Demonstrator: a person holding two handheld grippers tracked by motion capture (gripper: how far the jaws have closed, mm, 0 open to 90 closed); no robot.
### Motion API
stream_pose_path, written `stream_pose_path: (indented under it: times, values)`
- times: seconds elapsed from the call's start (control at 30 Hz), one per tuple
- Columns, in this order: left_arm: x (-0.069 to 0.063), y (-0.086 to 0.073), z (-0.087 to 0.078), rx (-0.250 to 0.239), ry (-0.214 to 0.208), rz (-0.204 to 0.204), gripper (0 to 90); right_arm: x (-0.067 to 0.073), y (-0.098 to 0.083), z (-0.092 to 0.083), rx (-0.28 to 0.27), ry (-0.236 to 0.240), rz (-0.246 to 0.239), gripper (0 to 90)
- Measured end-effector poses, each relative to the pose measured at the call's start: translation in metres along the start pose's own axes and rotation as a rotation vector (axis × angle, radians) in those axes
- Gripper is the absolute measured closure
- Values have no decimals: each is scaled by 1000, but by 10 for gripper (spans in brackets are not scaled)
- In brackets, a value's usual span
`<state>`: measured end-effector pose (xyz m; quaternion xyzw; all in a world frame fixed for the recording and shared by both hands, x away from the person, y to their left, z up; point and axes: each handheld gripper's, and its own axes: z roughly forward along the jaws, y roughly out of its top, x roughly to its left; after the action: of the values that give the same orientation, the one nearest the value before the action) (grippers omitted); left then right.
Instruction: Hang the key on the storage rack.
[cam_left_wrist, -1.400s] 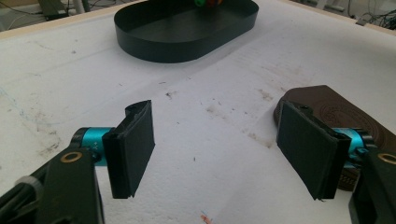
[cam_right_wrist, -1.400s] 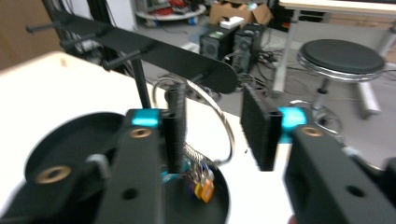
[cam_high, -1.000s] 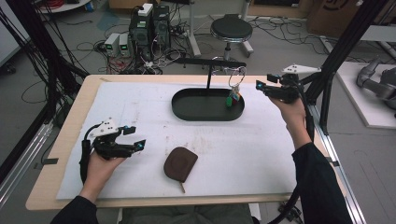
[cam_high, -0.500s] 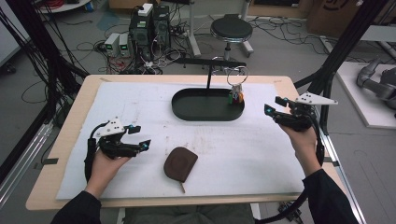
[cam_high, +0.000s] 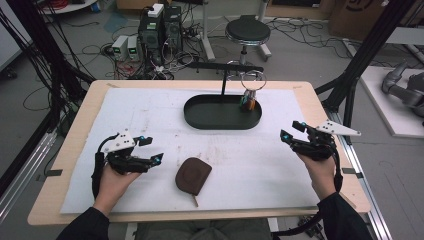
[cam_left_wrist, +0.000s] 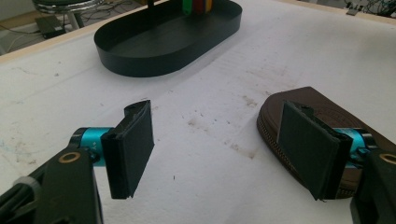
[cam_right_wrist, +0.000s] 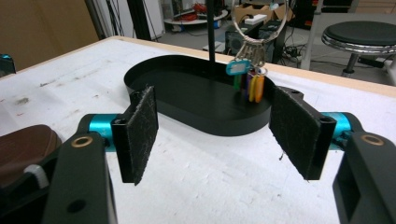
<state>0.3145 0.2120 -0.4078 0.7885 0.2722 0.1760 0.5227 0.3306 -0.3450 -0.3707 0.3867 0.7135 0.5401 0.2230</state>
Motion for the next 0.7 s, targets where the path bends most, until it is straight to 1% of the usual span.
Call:
stream_pose_path:
  times: [0.1, 0.23, 0.33, 0.43, 0.7]
  values:
    - [2, 1, -3, -17, 12, -4, 271, 2, -7, 0, -1, -6, -1, 306]
    - [4, 2, -7, -46, 31, -13, 271, 2, -15, 2, 16, -18, -3, 288]
    - [5, 1, -5, -39, 39, -12, 268, 2, -18, 1, 21, -25, -5, 287]
    - [6, 0, -2, -27, 32, -8, 268, 1, -21, 1, 31, -35, -9, 287]
    - [4, -1, 1, -20, 21, -6, 268, -2, -24, 1, 45, -44, -8, 287]
